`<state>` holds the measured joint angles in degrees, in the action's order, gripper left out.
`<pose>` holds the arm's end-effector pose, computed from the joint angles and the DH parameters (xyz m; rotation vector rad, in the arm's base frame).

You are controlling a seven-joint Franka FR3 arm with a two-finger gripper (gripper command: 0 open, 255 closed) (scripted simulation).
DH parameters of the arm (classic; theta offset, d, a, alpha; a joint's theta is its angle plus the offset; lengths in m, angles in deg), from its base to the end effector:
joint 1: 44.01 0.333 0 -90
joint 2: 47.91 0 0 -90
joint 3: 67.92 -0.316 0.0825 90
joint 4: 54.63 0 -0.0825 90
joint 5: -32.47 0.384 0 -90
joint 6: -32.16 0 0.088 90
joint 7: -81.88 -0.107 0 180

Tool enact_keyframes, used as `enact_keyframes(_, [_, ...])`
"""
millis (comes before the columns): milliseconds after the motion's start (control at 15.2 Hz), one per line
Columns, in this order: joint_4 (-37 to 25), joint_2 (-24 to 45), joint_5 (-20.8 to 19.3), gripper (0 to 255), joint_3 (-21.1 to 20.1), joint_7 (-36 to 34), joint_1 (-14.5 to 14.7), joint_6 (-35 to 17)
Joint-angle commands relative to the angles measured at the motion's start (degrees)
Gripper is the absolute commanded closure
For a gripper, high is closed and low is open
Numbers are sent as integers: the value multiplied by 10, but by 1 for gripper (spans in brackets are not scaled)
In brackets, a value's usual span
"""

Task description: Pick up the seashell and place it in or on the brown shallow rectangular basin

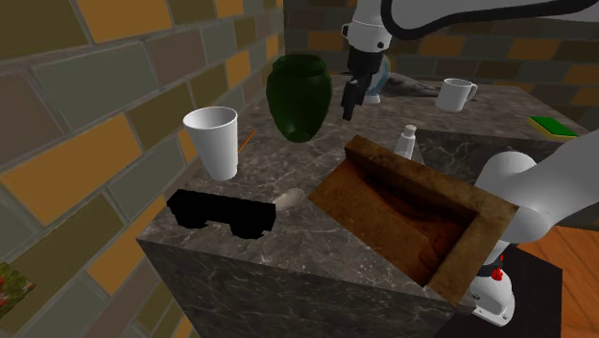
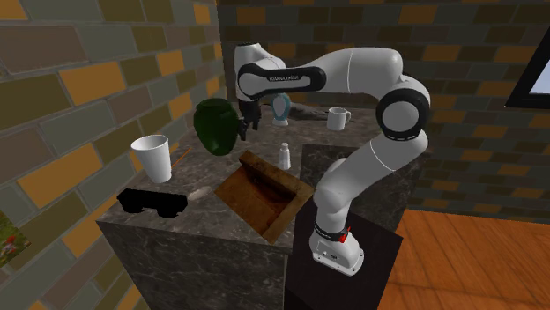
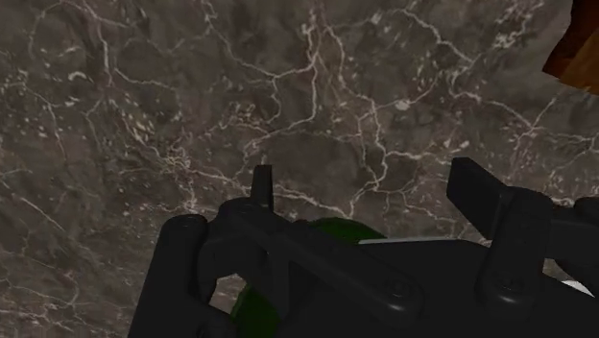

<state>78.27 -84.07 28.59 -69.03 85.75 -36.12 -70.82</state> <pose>0.3664 0.0537 0.5771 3.0426 0.3563 0.1718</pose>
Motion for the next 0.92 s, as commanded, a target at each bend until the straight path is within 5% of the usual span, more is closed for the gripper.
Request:
enact_keyframes(0, [-5, 18, 7, 0, -13, 13, 19, -12])
enact_keyframes(858, [-31, 123, 36, 0, -98, 104, 132, -81])
